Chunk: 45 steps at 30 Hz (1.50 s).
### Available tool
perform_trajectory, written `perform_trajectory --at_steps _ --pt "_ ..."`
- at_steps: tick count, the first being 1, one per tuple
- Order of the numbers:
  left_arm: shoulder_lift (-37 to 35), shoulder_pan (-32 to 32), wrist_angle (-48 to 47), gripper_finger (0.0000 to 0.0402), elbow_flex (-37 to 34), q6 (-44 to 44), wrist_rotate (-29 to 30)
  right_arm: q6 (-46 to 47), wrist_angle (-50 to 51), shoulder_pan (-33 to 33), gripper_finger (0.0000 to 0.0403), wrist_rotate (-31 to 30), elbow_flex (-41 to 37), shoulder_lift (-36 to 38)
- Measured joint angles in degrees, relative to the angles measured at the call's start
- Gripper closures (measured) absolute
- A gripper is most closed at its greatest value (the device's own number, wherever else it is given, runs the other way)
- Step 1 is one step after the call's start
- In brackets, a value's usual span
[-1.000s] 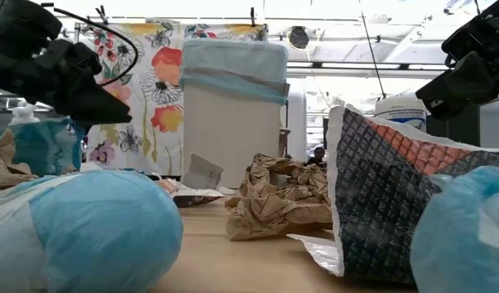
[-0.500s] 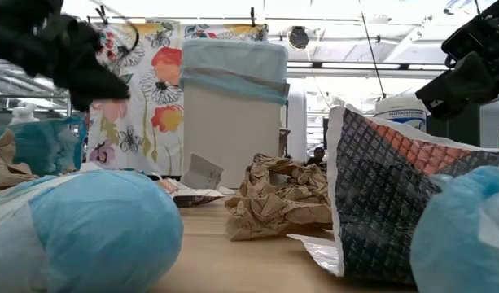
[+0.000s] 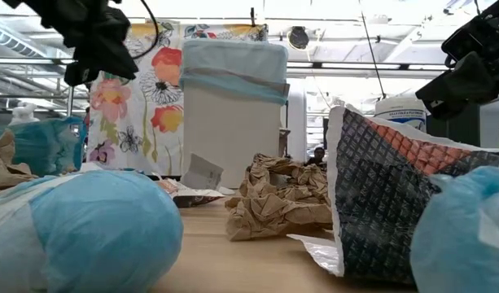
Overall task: Place trash/remove bag and relplace
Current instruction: Put the brown napkin into the white trash bin
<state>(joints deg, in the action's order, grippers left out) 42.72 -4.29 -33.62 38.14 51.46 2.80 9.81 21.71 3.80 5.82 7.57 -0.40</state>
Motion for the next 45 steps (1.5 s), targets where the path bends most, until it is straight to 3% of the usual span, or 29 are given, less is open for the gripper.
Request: perform_trajectory --at_steps 8,18,24,32,45 --pt "10.87 11.38 0.23 0.0343 1.49 18.19 3.42 -0.01 0.0 -0.01 0.0394 0.0 0.0 0.01" --pt "21.81 23.57 -3.09 0.0344 5.22 33.52 5.4 -0.01 0.0 0.0 0.0394 0.0 0.0 0.01" --pt "29.6 25.33 -16.63 0.0344 13.61 33.48 8.48 0.0 0.0 0.0 0.0394 0.0 0.0 0.0" --pt "35.11 24.2 -13.28 0.0337 13.91 27.0 8.23 -0.01 0.0 0.01 0.0394 0.0 0.0 0.0" --pt "35.95 19.43 -12.7 0.0219 13.91 21.4 8.04 -0.01 0.0 0.01 0.0394 0.0 0.0 0.0"
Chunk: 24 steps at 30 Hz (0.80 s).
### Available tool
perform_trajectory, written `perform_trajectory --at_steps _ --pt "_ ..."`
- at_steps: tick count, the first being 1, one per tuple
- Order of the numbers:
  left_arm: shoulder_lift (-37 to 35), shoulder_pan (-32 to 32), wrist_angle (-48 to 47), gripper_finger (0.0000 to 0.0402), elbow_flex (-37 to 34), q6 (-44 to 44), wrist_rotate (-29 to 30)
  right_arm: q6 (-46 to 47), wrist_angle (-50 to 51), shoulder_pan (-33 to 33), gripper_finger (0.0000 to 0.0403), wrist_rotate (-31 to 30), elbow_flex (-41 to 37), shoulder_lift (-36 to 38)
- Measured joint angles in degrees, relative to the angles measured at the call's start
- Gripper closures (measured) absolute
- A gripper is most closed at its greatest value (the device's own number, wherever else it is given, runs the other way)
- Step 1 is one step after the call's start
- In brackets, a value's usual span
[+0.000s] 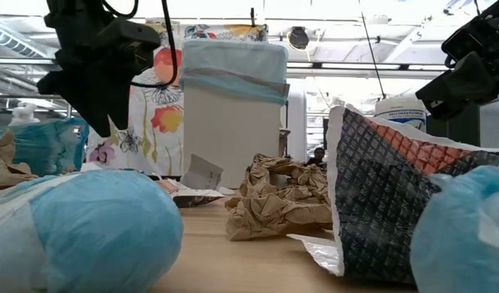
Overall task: Place trash/remove bag and relplace
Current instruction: Put the brown napkin into the white trash bin
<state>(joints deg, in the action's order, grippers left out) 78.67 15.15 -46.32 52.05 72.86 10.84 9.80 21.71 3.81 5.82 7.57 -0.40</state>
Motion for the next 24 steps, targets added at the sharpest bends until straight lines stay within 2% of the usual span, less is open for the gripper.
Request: perform_trajectory --at_steps 4,10,24 --pt "1.69 -1.48 -1.56 0.0208 -0.1 -0.21 -0.32 0.02 0.0 -0.02 0.0394 0.0 0.0 0.0" --pt "5.09 -2.0 -0.09 0.0207 -3.05 -0.28 -4.44 0.0 0.37 -0.02 0.0394 0.0 0.0 0.01" --pt "14.22 -4.93 4.86 0.0207 -3.35 -6.05 -4.92 0.0 0.47 -0.01 0.0394 0.0 0.0 -0.02"
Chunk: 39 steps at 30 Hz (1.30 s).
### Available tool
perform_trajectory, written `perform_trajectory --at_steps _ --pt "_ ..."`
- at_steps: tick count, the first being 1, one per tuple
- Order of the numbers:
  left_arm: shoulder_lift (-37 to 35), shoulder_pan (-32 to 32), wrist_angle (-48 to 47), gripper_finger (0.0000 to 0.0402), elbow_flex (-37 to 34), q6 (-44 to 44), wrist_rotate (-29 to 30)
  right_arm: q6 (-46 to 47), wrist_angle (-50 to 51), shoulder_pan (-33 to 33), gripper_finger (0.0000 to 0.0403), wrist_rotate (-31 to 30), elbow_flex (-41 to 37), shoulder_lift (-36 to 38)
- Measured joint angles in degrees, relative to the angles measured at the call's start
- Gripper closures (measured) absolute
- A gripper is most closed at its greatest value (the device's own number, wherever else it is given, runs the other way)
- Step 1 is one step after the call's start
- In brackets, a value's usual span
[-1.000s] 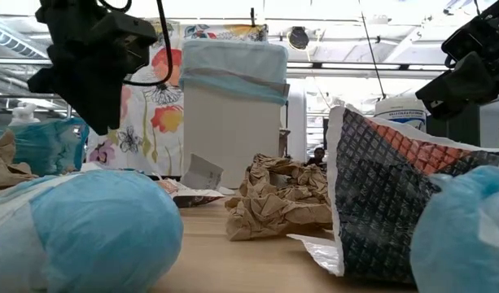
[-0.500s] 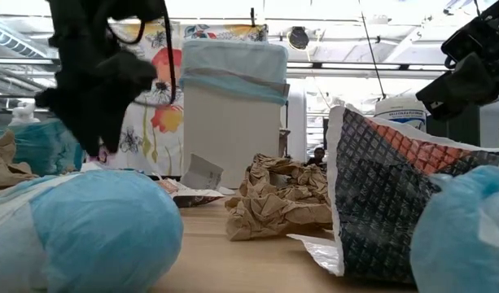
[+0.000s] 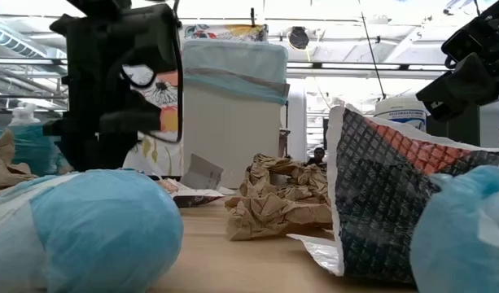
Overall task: Place trash/remove bag and relplace
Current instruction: Put the brown napkin into the white trash bin
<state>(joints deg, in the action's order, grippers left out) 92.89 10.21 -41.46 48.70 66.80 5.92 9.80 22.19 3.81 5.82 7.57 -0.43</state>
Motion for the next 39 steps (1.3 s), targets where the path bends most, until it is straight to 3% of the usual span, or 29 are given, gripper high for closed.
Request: perform_trajectory --at_steps 5,12,14,24,30,39 --pt "1.32 -0.06 1.77 0.023 -0.02 -0.06 -0.32 0.0 -0.01 -0.01 0.0394 0.0 0.0 0.02" --pt "-1.11 -0.06 1.26 0.0366 -0.26 0.22 -0.76 0.01 -0.01 0.01 0.0394 0.0 0.0 0.02" --pt "-2.56 -0.08 1.3 0.0389 -0.28 0.32 -0.75 0.0 -0.01 0.0 0.0394 0.0 0.0 0.02" --pt "-10.5 -0.06 -11.59 0.0389 5.39 0.33 -0.9 0.01 -0.02 -0.01 0.0394 0.0 0.0 0.0" --pt "-14.56 -0.32 -20.62 0.0389 11.97 -0.26 3.82 0.0 -0.03 -0.01 0.0394 0.0 0.0 0.02" --pt "-19.99 -6.52 -28.57 0.0389 24.96 -12.7 10.54 0.01 -0.03 0.0 0.0394 0.0 0.0 0.01"
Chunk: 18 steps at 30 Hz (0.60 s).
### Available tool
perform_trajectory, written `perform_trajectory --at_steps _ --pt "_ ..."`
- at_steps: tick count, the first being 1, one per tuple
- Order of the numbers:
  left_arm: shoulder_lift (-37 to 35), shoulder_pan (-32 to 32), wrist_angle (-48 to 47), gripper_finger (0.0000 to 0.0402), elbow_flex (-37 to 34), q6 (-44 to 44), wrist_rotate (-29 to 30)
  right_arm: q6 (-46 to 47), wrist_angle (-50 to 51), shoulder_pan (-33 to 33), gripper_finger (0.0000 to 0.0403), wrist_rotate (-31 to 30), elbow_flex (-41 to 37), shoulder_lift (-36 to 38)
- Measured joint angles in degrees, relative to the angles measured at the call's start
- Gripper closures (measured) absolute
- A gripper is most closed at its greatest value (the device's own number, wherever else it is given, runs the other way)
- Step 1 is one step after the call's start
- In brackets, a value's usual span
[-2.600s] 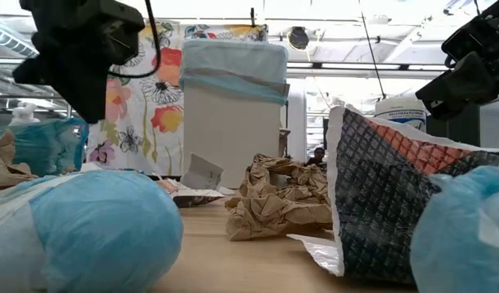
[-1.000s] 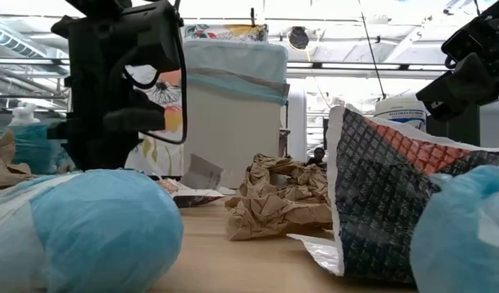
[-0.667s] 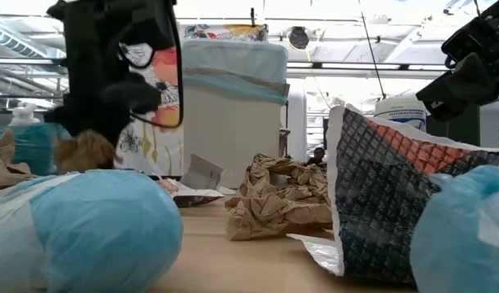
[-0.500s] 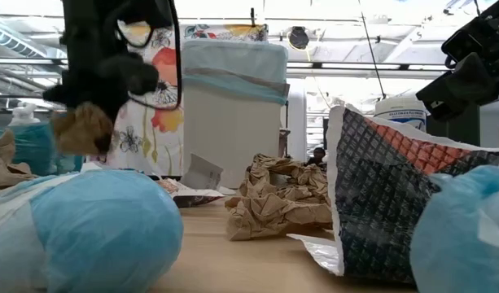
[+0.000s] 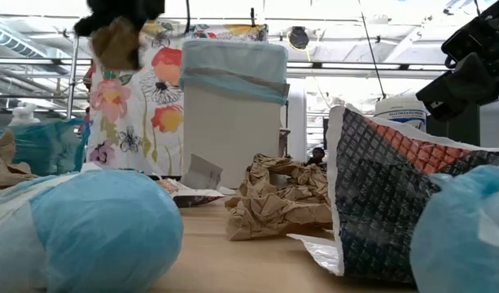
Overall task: Place trash/remove bag and relplace
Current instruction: Put the brown napkin into the white trash bin
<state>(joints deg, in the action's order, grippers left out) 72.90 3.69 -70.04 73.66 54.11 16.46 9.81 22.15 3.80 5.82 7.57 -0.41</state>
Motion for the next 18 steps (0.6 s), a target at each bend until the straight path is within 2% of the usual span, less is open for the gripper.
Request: perform_trajectory --at_steps 7,11,14,18 --pt "-1.51 -11.2 1.59 0.0389 12.72 -19.69 4.07 -0.01 0.0 0.01 0.0394 0.0 0.0 0.01" --pt "-1.51 -17.97 7.78 0.0389 18.13 -29.86 4.19 0.01 0.0 0.01 0.0394 -0.02 0.0 0.01" --pt "-1.51 -22.03 16.35 0.0389 19.3 -37.44 4.08 -0.01 0.0 0.01 0.0394 0.0 0.0 0.01" --pt "0.66 -26.97 25.69 0.0389 19.44 -45.64 -3.44 0.0 0.01 -0.01 0.0394 0.0 0.0 0.01"
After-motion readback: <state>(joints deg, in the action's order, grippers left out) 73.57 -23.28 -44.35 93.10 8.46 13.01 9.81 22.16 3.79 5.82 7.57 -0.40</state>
